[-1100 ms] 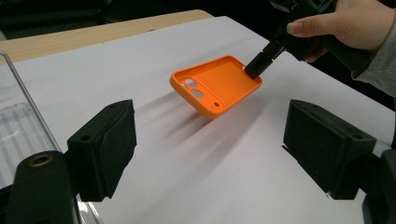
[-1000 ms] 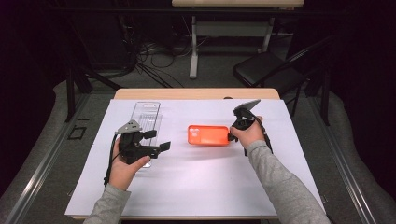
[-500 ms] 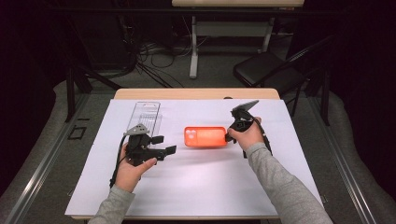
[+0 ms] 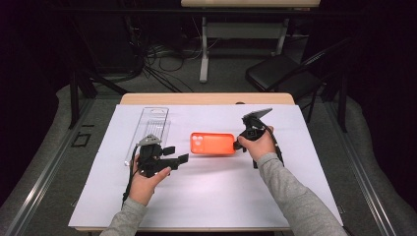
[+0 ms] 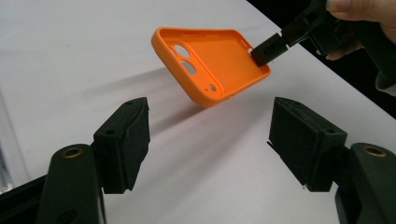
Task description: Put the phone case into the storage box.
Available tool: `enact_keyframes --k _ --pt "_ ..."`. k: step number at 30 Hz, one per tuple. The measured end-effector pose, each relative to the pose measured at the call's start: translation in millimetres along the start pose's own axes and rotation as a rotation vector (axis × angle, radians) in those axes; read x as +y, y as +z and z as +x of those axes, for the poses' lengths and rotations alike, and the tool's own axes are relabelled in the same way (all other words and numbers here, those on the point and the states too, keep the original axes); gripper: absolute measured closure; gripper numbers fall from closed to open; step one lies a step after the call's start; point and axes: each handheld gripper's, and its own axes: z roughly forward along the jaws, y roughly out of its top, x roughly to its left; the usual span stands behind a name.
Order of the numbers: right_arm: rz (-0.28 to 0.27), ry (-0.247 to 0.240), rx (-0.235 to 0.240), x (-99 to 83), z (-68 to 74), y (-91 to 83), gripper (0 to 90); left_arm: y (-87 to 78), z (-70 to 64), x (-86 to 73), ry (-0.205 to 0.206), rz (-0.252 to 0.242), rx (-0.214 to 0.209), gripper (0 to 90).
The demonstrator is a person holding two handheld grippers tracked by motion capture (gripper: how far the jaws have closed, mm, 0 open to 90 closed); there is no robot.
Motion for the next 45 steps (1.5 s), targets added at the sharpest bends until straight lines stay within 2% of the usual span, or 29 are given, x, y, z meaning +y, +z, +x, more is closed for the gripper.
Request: enact_keyframes --k 5,8,14,19,22,34,35,37,42,45 --pt "0.009 -0.006 -0.001 -0.9 1.6 -0.4 87.4 0.7 -0.2 -1.0 -0.043 -0.015 -0.038 32.2" --pt "0.010 -0.006 -0.007 -1.5 2.9 -0.4 87.4 1.4 0.1 -2.1 -0.061 -0.016 -0.041 34.9" --pt "0.007 -0.013 0.003 -3.2 6.1 0.0 87.4 2.7 4.3 -6.2 -0.154 -0.028 -0.073 36.4" --pt "0.015 -0.025 -0.001 -4.5 7.5 -0.1 87.4 1.6 8.2 -8.8 -0.224 -0.036 -0.071 40.8" --pt "0.013 -0.030 0.006 -5.5 7.8 -1.3 87.4 2.9 9.8 -9.7 -0.240 -0.027 -0.083 44.3" --pt "0.019 -0.065 0.015 -9.7 14.3 -1.4 87.4 7.9 14.1 -13.4 -0.304 -0.030 -0.090 44.5" --pt "0.004 -0.057 0.028 -10.8 15.2 -0.2 87.4 8.5 14.6 -14.1 -0.316 -0.030 -0.091 44.5" --pt "0.028 -0.070 0.015 -10.8 16.3 -1.0 87.4 9.3 16.0 -14.6 -0.331 -0.024 -0.097 44.5" --pt "0.020 -0.074 0.024 -12.0 17.5 0.0 87.4 12.4 18.4 -14.5 -0.341 -0.030 -0.103 46.4" --pt "0.018 -0.074 0.025 -12.9 18.7 0.1 87.4 16.0 19.0 -14.5 -0.352 -0.026 -0.121 49.5"
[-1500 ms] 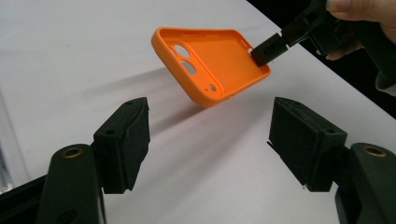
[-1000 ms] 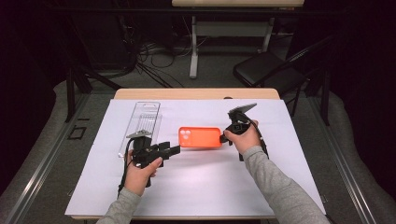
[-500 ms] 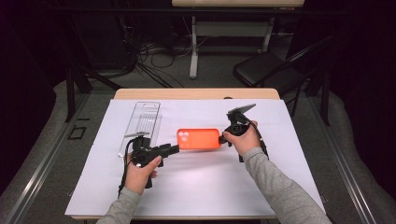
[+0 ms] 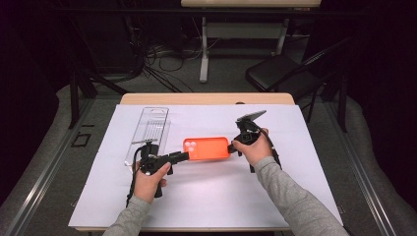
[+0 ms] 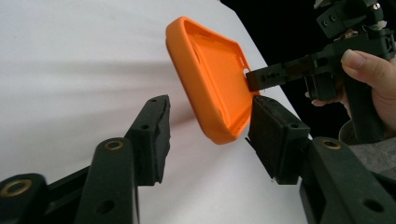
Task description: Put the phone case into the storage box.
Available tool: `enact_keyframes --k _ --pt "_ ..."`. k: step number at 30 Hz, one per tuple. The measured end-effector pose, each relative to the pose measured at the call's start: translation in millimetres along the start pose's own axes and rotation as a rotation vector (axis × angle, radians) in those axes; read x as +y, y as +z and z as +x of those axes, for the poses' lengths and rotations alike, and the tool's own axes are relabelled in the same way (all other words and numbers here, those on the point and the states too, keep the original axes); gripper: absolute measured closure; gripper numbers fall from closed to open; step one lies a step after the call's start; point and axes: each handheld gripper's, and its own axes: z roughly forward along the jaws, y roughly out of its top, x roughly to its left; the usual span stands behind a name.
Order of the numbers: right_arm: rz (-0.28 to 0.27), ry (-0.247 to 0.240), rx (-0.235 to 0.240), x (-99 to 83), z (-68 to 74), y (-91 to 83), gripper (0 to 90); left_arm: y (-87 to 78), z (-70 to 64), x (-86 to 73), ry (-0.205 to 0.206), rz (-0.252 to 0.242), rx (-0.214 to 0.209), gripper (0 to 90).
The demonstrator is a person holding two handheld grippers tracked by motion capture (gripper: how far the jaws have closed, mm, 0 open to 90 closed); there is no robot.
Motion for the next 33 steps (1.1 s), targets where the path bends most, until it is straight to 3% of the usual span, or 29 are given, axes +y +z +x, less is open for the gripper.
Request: enact_keyframes --k 11,15,27,30,33 --pt "0.011 -0.017 0.007 -2.4 1.3 2.3 87.4 1.3 3.2 1.6 -0.040 0.007 -0.021 60.5" --pt "0.023 -0.016 0.000 -3.6 -0.6 3.6 87.5 1.2 5.0 2.1 -0.084 0.032 -0.048 63.6" --pt "0.021 -0.022 0.021 -5.7 1.8 6.0 87.5 2.7 7.9 2.6 -0.115 0.054 -0.052 67.6" --pt "0.015 -0.023 0.023 -6.2 2.7 6.5 87.5 2.3 9.9 2.4 -0.158 0.073 -0.070 67.9" --pt "0.028 -0.027 0.019 -6.7 3.9 5.7 87.5 1.5 10.2 2.0 -0.165 0.069 -0.068 68.9"
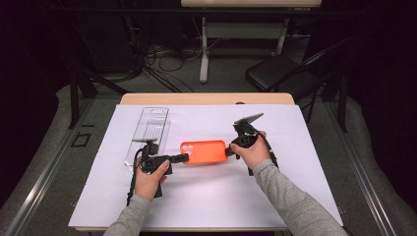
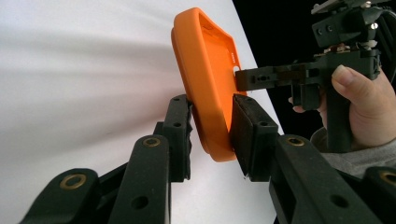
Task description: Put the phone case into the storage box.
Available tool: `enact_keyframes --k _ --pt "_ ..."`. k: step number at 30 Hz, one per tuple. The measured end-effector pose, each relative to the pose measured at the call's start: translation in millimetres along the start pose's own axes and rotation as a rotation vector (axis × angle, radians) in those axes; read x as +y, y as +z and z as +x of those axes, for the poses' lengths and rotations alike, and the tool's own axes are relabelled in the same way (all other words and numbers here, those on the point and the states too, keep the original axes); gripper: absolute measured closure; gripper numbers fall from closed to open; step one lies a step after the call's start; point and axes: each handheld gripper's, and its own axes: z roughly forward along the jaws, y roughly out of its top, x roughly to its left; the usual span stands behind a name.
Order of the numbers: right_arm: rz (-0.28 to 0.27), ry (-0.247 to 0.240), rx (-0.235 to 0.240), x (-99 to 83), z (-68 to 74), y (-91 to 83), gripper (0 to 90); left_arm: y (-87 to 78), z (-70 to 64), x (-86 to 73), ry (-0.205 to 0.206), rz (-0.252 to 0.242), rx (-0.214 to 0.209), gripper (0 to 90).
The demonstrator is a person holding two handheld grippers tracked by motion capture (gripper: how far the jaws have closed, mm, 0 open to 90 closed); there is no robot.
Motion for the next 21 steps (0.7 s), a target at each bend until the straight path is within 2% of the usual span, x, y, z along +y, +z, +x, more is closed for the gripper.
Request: enact_keyframes --k 5,14,21 --pt "-0.015 -0.004 0.008 -0.7 0.6 0.6 87.5 -1.8 -0.8 -0.1 -0.003 -0.003 0.007 71.3" --pt "-0.016 -0.009 0.011 -1.0 1.8 -0.3 87.4 -3.5 -0.2 0.0 -0.022 -0.015 -0.011 73.9" --pt "-0.048 -0.032 0.020 -2.5 3.7 -0.5 87.4 -7.3 -0.8 0.8 -0.026 -0.027 -0.013 75.1"
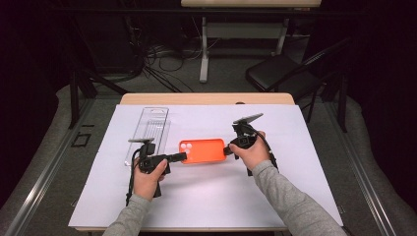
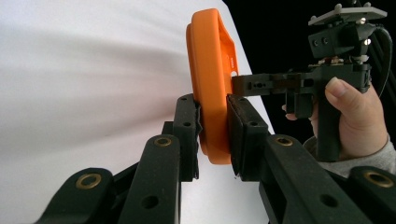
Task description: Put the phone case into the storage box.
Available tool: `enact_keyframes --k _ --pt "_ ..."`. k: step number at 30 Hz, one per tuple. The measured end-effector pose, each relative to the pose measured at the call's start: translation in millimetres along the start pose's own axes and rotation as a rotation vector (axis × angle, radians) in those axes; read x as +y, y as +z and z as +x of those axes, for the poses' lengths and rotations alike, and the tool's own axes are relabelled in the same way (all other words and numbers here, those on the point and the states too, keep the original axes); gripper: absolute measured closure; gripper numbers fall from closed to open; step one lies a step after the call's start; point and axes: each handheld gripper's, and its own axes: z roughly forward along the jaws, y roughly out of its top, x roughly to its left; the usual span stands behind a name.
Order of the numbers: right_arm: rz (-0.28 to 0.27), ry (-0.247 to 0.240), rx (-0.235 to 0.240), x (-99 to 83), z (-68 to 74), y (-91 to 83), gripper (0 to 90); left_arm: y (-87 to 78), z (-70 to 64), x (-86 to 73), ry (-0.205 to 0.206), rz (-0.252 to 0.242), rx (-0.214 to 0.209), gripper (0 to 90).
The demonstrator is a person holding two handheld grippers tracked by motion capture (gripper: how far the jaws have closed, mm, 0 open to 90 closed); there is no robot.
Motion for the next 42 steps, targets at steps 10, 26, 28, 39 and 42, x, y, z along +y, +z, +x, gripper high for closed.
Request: enact_keyframes --k 10,26,28,39,42 --pt "-0.022 -0.013 0.007 -1.9 3.8 0.0 87.4 -3.4 -0.3 0.9 -0.019 -0.021 -0.008 77.2" --pt "-0.021 -0.024 -0.001 -2.1 3.6 0.2 87.1 -2.6 2.2 1.1 -0.035 -0.013 -0.009 78.1" --pt "-0.021 -0.023 -0.004 -2.0 3.8 0.7 87.1 -2.5 2.9 1.2 -0.043 -0.012 -0.015 78.1" --pt "-0.013 -0.024 0.003 -2.2 4.1 1.9 86.6 -3.7 4.2 1.8 -0.043 -0.010 -0.022 78.4" --pt "-0.011 -0.024 0.004 -2.4 4.3 2.4 86.3 -3.7 4.9 1.9 -0.044 -0.007 -0.023 78.4"
